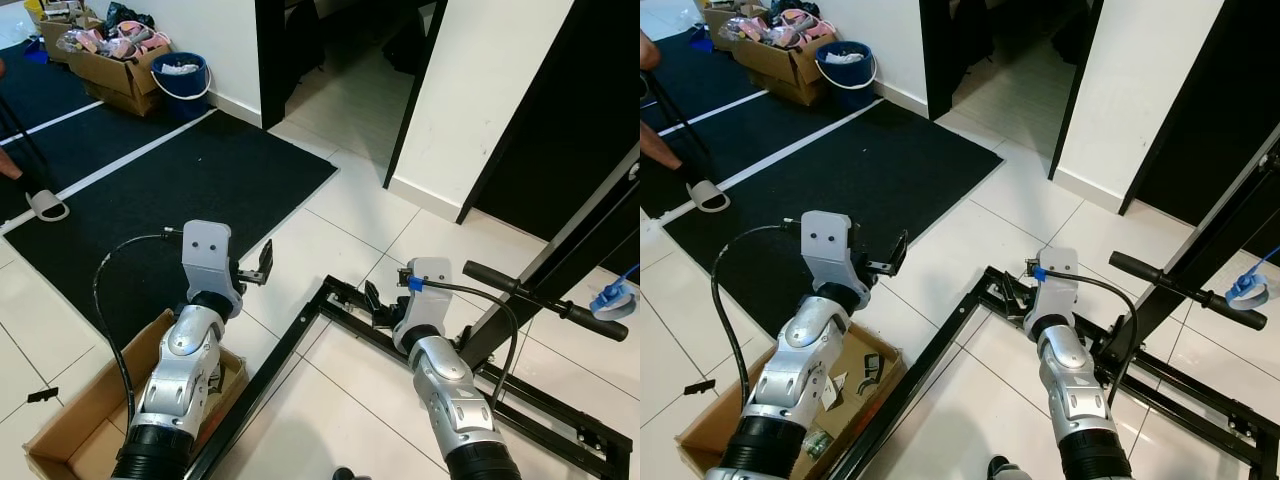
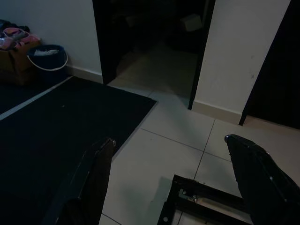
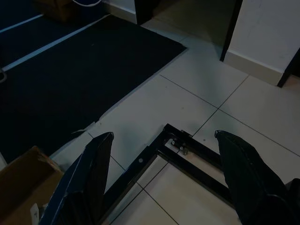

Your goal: Picking trash to rubbish bin

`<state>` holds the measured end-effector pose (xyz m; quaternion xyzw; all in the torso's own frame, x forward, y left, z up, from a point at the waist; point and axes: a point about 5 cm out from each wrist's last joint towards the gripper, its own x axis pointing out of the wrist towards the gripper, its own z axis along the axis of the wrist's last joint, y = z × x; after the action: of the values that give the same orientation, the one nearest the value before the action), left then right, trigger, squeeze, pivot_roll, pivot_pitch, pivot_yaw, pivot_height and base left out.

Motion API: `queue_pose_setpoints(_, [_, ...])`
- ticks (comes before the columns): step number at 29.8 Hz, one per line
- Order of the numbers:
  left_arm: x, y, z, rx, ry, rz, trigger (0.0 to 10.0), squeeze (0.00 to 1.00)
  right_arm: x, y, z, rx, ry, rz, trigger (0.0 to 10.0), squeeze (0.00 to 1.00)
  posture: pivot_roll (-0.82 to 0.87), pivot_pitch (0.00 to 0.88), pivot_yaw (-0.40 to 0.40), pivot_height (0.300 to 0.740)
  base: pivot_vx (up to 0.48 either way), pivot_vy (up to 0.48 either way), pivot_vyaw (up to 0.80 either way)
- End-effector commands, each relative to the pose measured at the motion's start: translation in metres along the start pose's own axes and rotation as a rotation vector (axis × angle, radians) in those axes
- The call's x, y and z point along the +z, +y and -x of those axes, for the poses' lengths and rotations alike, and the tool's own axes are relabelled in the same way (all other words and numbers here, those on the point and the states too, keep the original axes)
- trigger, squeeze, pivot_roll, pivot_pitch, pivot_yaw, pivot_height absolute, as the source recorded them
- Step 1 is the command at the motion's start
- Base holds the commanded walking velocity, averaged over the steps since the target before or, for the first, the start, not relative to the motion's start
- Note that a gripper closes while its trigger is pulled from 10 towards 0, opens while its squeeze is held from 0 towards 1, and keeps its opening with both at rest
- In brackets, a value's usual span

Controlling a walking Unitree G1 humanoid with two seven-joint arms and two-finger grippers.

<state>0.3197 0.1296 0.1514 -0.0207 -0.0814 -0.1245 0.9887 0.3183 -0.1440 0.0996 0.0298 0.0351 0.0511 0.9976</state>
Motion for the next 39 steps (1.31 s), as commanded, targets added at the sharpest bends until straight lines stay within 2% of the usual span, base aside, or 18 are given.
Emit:
queue_pose_setpoints(1, [-0.0014,0.0007,0.0028,0.005,0.009,0.009,10.0,0.0,-0.0018,0.0011,0.0023,0.004,0.006,0.005,10.0,0.0,0.02,0.174,-0.006,0.74,0.0,0.0,0.0])
queue_pose_setpoints(12, [-0.0035,0.0011,0.0029,-0.001,0.026,0.01,10.0,0.0,-0.0021,0.0019,0.0021,0.007,0.005,0.006,10.0,0.0,0.02,0.164,-0.005,0.74,0.0,0.353,0.0])
queue_pose_setpoints(39, [-0.0026,0.0004,0.0034,-0.01,0.02,0.002,10.0,0.0,-0.0033,0.0037,0.0027,0.013,0.006,0.005,10.0,0.0,0.02,0.154,-0.001,0.74,0.0,0.0,0.0])
